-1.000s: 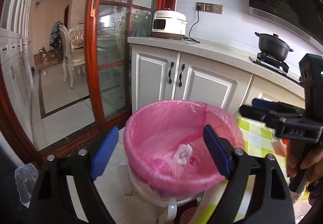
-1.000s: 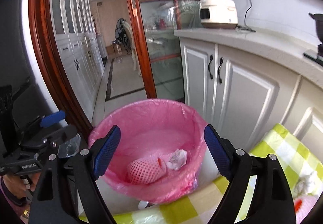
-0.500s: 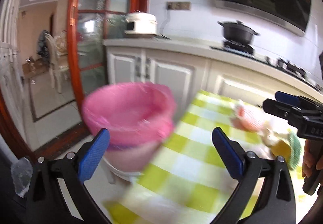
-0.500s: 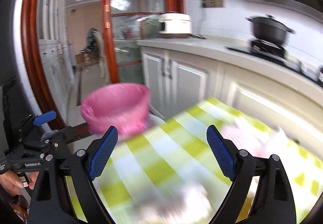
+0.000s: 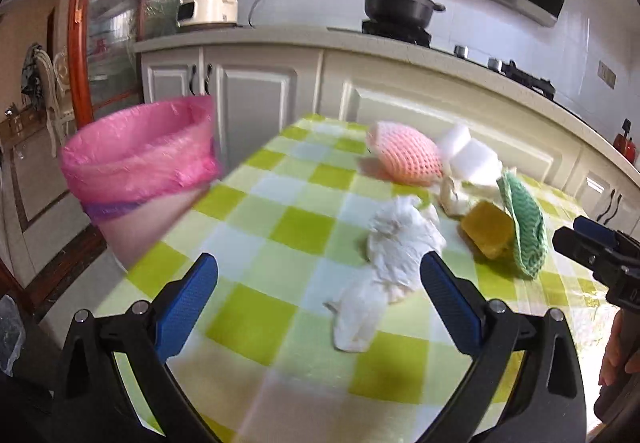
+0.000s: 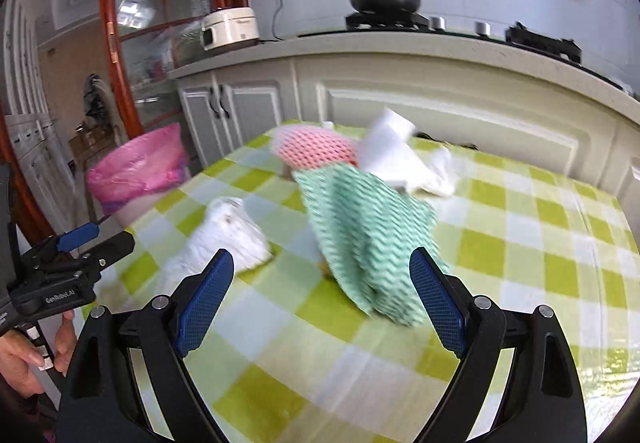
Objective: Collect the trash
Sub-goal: 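Grasp the white plastic bag with the left gripper while the right grasps the green cloth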
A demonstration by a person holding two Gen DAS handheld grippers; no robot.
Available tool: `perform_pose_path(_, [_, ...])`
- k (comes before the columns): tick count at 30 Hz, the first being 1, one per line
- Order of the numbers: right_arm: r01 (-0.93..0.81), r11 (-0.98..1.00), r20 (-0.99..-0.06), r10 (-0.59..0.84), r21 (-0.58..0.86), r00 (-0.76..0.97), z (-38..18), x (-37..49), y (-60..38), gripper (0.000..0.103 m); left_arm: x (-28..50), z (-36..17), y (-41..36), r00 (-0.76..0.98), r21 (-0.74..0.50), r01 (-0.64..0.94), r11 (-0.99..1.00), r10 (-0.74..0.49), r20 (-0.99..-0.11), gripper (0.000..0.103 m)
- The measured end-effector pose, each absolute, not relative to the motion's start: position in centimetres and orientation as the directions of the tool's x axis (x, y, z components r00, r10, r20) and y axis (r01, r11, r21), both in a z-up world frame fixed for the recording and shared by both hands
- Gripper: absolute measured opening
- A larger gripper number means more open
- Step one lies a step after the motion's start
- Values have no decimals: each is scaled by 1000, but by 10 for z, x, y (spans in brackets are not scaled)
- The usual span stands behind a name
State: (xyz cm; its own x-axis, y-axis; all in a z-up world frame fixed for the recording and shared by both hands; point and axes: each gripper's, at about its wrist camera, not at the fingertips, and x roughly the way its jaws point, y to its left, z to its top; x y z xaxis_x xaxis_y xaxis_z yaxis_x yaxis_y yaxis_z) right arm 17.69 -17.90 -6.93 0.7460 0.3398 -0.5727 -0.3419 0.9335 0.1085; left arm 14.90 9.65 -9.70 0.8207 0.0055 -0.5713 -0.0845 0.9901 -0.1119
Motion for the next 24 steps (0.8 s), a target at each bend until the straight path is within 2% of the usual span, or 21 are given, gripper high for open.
perform_pose_path(6, [-277,953,-608,294,126,738,-89,194,-201,85,170,-108,79,792,-86,-55,995,-9,-610,98])
perform_pose_path(14, [-251,958,-634,281,139,721,-104,220,-204,85,201,-114,46,783,-46,13,999,-39,-620,98])
perform_pose_path(23, [-249,952,-671,301,176,677,-123,246,-203,85,231,-126,41,740,-103,-7,995,-64,-670,97])
perform_pose_path(24, [-248,951,-674,305,183,673,-124,247,-204,85,233,-127,42,734,-111,-10,994,-68,-675,94])
